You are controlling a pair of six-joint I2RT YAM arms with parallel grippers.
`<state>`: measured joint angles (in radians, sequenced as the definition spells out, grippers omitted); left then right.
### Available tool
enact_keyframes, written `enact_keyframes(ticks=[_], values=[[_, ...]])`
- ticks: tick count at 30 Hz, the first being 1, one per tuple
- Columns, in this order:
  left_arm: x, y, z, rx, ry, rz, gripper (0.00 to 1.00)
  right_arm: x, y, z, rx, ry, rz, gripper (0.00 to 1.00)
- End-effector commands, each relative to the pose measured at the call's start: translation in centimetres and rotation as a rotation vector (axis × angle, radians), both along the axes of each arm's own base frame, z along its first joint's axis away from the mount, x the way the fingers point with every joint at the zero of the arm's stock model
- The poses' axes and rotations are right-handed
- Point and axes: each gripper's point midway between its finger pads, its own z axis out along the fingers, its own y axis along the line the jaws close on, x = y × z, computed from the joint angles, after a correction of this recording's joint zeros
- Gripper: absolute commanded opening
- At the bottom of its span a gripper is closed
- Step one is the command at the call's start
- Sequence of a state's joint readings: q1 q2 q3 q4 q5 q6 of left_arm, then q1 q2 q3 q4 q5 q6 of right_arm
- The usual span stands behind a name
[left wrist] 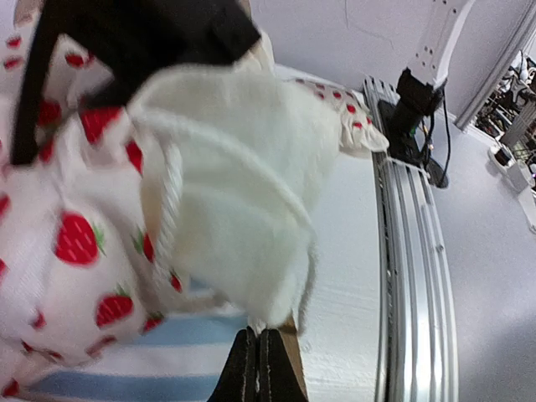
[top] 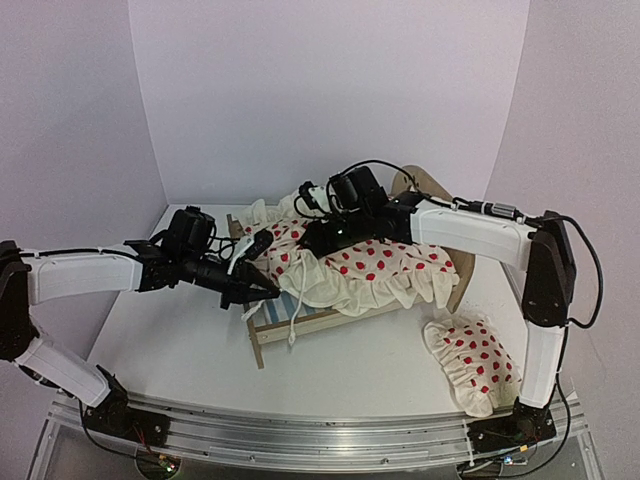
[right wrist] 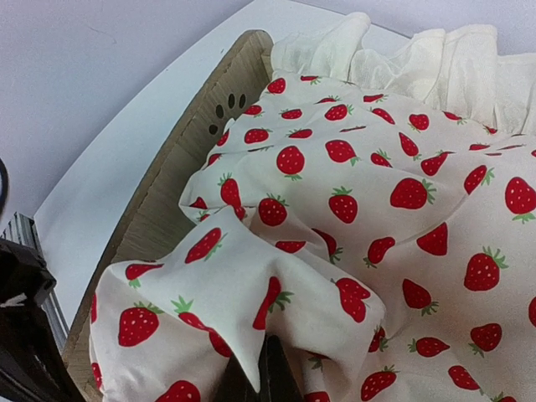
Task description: Set up the pet bed
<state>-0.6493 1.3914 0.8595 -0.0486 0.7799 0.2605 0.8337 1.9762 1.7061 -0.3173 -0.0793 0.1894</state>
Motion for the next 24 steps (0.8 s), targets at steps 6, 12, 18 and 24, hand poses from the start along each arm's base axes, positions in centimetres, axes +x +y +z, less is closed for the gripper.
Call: enact_keyframes(ticks=[6,12,18,24], values=[[4.6,-2.2,8.0,-0.231,-0.293,0.118,0.0,-0.2,-0.3,2.4,0.053,-0.029,-0.008,0.0],[4.1,-1.2,1.3,-0.127,-0.25,0.14,0.0,-0.3,-0.3,1.9,0.049,-0.019,-0.007,0.0],[2.3,-0.1,-2.2,-0.05,-0.202,0.104,0.0,-0.2,-0.1,1.8,0.052,-0.017,-0.001,0.0],[1.3,1.1,-3.2,0.021,-0.221,0.086,0.08,-0.3,0.1,1.9,0.056,-0.016,0.004,0.0]])
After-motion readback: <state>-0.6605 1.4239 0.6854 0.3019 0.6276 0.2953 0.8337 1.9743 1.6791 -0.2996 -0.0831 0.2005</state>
